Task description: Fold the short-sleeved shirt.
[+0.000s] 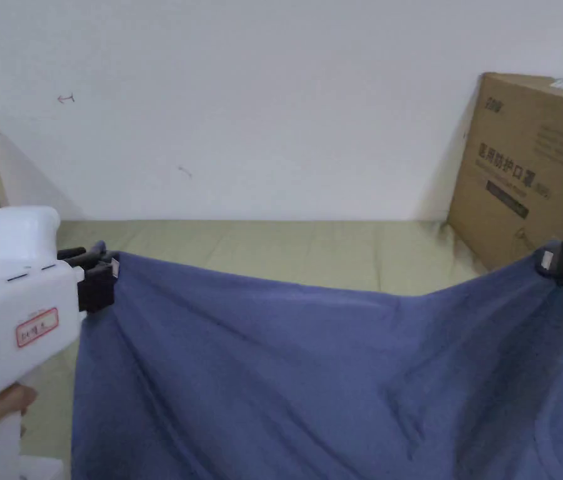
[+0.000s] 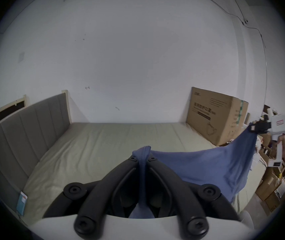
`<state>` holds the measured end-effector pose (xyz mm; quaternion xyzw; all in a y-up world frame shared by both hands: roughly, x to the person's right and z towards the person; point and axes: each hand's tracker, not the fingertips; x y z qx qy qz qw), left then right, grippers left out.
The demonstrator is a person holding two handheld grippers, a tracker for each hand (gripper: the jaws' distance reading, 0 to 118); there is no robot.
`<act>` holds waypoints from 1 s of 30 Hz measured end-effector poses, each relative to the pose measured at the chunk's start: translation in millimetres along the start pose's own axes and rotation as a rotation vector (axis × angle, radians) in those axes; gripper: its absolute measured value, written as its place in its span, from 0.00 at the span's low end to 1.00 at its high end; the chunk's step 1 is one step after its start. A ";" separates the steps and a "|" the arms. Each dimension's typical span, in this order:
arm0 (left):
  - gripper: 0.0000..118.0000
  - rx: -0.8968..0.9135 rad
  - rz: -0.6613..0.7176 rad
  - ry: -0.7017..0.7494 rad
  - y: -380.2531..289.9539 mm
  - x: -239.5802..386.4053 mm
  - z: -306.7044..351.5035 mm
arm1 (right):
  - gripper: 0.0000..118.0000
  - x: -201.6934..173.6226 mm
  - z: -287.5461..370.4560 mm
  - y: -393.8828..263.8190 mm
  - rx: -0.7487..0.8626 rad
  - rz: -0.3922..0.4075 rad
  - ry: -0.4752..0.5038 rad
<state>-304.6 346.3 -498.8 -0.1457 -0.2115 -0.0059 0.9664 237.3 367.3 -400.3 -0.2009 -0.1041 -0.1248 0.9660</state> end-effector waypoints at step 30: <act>0.04 0.271 -0.022 0.170 274.1 -67.8 -109.3 | 0.03 -74.4 -47.8 292.6 0.255 -0.191 0.097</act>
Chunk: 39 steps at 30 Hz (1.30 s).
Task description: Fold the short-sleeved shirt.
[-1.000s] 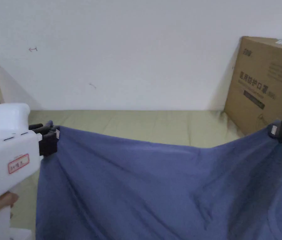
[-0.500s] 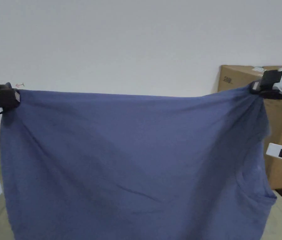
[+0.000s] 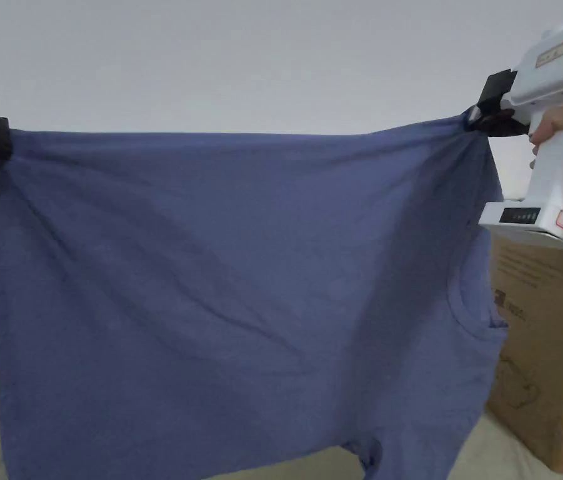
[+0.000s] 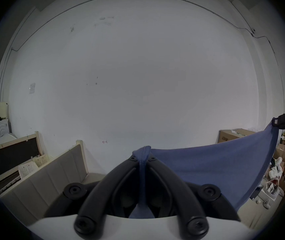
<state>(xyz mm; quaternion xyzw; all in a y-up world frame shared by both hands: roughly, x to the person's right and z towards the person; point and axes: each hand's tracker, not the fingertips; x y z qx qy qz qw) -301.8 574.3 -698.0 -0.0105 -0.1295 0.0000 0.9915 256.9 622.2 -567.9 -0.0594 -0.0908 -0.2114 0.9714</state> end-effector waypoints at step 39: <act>0.04 -0.658 0.198 0.047 -436.4 14.0 -6.5 | 0.03 204.5 -81.3 -401.5 -0.595 -0.011 -0.191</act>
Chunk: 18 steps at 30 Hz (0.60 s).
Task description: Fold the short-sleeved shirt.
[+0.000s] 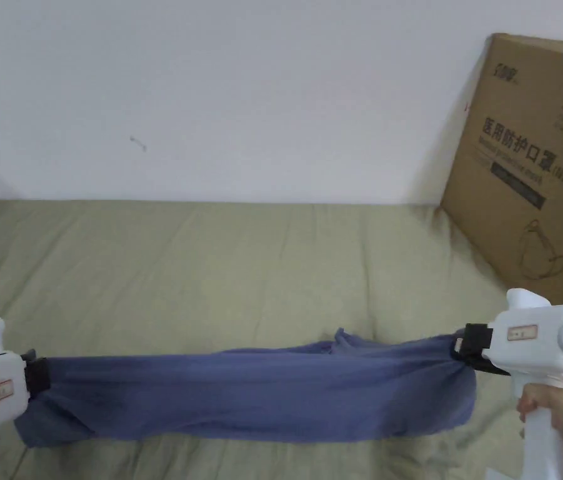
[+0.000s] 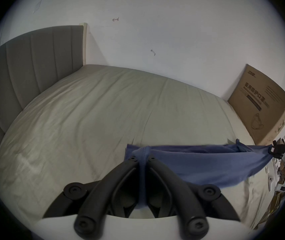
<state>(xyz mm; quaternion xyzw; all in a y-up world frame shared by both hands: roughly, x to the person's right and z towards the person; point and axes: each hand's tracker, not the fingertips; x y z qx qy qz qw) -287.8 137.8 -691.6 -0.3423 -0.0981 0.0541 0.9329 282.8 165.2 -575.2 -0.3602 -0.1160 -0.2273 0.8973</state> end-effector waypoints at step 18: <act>0.04 -0.172 -0.173 -0.008 -180.7 -39.4 225.2 | 0.03 33.4 200.7 -243.7 -0.088 0.103 -0.051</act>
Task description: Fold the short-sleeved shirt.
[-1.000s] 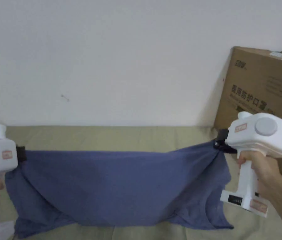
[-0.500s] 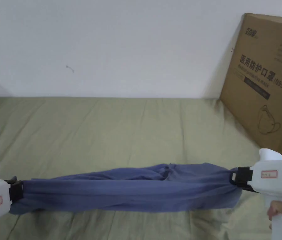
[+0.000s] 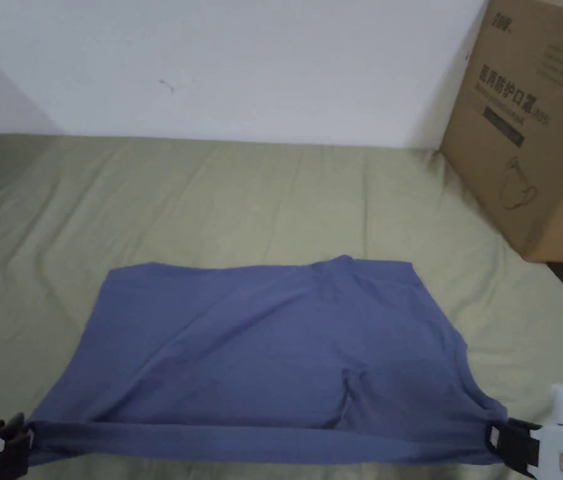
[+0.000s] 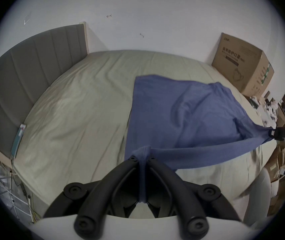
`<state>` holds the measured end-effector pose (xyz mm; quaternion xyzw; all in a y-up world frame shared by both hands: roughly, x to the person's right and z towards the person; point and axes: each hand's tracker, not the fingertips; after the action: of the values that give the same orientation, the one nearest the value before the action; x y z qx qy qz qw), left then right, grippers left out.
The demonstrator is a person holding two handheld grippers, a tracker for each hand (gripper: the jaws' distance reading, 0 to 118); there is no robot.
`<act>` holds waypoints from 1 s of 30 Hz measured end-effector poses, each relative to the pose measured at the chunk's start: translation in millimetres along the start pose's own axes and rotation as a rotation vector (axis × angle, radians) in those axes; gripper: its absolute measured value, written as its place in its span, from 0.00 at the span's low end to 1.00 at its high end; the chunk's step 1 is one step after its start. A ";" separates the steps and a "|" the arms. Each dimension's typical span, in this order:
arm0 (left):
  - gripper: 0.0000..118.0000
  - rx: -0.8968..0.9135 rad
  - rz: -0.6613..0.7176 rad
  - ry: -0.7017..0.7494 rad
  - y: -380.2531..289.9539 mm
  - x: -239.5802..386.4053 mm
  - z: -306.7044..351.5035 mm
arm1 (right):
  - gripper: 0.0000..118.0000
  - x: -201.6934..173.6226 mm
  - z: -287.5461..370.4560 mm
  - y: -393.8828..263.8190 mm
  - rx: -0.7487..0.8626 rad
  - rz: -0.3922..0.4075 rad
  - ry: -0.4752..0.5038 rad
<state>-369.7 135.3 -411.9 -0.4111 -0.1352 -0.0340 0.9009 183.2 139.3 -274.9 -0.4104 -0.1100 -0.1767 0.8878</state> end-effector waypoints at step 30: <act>0.11 0.040 0.174 0.003 -96.7 6.1 81.0 | 0.21 -7.2 64.0 -94.4 0.073 -0.034 0.030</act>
<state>-398.0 132.6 -288.9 -0.4032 -0.0984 0.0466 0.9086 135.3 133.3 -171.4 -0.3733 -0.1098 -0.1938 0.9006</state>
